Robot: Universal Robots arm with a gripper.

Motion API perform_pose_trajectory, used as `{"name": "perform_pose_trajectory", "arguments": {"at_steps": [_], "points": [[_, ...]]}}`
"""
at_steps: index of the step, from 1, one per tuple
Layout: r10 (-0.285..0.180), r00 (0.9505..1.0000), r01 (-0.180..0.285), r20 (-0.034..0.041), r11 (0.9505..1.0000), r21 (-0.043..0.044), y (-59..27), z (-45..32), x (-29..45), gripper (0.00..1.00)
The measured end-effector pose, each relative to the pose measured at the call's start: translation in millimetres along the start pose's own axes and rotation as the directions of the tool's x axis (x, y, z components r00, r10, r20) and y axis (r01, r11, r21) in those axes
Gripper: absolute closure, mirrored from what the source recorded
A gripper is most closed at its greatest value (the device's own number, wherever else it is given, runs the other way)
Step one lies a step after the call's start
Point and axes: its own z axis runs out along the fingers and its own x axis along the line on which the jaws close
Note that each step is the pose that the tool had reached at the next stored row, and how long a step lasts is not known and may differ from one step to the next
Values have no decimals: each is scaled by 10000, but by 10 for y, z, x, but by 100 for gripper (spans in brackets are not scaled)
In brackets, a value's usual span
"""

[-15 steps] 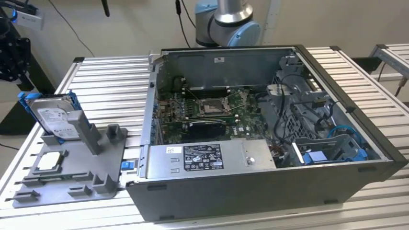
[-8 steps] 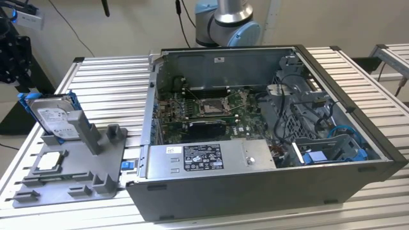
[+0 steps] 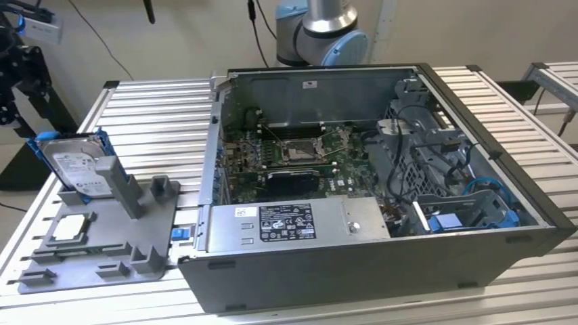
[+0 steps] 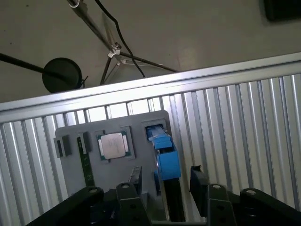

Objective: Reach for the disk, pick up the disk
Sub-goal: 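Pick up the disk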

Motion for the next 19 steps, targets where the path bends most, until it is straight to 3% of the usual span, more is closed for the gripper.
{"name": "perform_pose_trajectory", "arguments": {"at_steps": [3, 19], "points": [[-19, 10000, 19, 0, 10000, 0, 0, 44, 0, 0], [-27, 10000, 27, 1, 10000, 5, 49, 45, 9, 0]]}}
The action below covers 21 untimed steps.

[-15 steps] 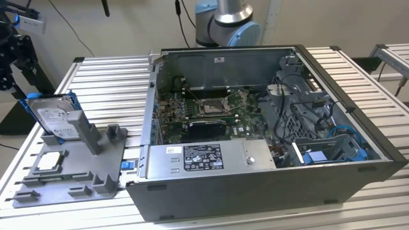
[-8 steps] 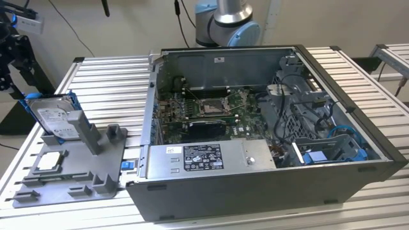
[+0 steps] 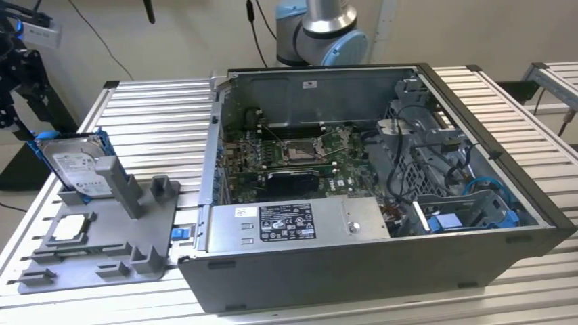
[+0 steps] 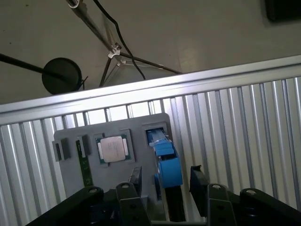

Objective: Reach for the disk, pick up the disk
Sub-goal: 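Pick up the disk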

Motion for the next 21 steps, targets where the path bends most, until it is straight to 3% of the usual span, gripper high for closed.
{"name": "perform_pose_trajectory", "arguments": {"at_steps": [5, 13, 21], "points": [[0, 10000, 0, 0, 10000, 1, 1, 28, 1, 0], [-28, 10000, 28, 0, 10000, 3, -5, 153, -2, 0], [-101, 9999, 101, 2, 9999, 6, -132, 301, -24, 0]]}}
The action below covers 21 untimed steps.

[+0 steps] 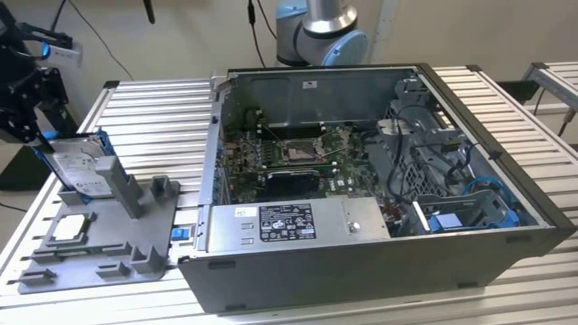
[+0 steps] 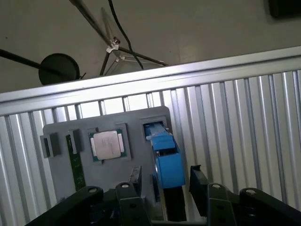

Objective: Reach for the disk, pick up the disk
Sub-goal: 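Pick up the disk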

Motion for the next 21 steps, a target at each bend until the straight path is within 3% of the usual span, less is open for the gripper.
{"name": "perform_pose_trajectory", "arguments": {"at_steps": [4, 11, 17, 21], "points": [[-99, 10000, 99, -2, 10000, 2, -3, 70, 1, 0], [-786, 9969, 786, -6, 9969, 21, 17, 198, 1, 0], [-893, 9960, 893, 12, 9959, 150, 26, 303, -2, 0], [-897, 9960, 896, 49, 9958, 182, 27, 320, -3, 0]]}}
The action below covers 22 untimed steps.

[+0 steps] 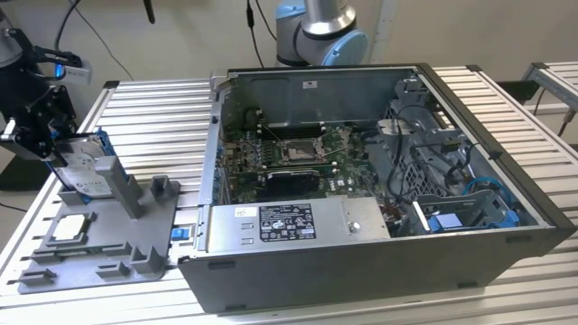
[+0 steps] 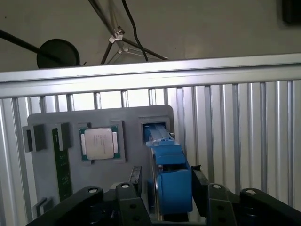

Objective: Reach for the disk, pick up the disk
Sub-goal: 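Pick up the disk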

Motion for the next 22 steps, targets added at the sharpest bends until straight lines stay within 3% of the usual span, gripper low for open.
{"name": "perform_pose_trajectory", "arguments": {"at_steps": [8, 14, 22], "points": [[0, 10000, 0, 10, 10000, 1, 0, 38, 1, 0], [1, 10000, -1, 89, 10000, -5, 5, 73, 1, 0], [-71, 9999, 71, 93, 10000, -5, 20, 101, 3, 0]]}}
